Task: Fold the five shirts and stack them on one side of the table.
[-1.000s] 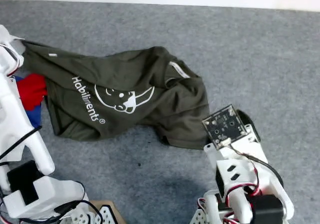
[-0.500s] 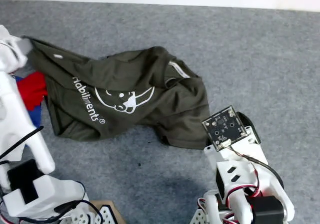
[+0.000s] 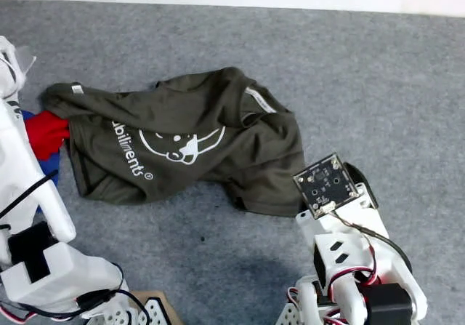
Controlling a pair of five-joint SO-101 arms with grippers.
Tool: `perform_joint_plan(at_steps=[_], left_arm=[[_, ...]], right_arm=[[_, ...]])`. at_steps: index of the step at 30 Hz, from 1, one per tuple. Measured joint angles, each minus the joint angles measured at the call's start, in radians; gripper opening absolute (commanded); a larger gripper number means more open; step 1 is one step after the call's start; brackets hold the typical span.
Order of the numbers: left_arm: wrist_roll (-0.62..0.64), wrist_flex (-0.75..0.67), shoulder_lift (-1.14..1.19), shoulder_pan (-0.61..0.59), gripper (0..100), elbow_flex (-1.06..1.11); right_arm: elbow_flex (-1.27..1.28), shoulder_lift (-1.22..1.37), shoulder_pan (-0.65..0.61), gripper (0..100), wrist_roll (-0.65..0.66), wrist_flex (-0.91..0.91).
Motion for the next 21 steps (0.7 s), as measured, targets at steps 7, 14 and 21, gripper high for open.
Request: perform_joint_plan(at_steps=[7, 14, 21], left_arm=[[0.226, 0.348, 0.0, 0.057, 31, 0.104], [0.245, 0.529, -0.229, 0.11, 31, 0.313], [0.244, 0.502, -0.631, 0.109, 31, 0.736]], right_arm=[[0.0, 0.0, -0.002, 22.0, 0.0, 0.02], [0.057, 0.0, -0.002, 22.0, -0.017, 0.078], [0.15, 0.095, -0.021, 22.0, -0.052, 0.078]])
